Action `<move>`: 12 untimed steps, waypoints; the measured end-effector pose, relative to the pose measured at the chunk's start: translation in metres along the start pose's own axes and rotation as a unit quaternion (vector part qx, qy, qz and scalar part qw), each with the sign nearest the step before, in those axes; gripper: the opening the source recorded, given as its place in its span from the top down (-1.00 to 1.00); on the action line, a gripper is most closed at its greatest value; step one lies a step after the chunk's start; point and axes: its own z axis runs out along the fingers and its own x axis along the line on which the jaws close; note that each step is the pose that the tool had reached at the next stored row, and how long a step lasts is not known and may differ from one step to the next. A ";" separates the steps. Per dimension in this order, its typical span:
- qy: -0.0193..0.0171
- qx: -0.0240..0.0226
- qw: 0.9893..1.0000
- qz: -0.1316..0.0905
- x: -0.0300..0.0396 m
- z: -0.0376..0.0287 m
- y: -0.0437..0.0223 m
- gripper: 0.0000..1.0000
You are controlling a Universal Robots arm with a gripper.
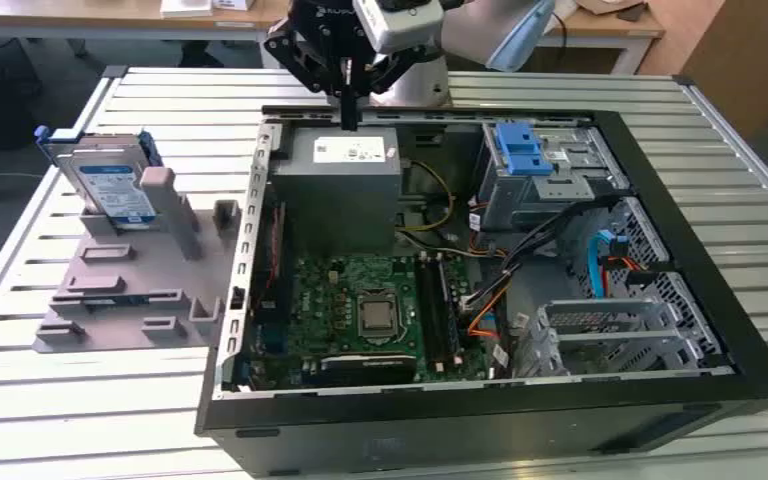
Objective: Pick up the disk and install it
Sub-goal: 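Reach for the disk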
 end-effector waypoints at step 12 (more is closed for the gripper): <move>0.001 0.000 1.000 0.000 0.0050 0.0000 -0.0004 0.79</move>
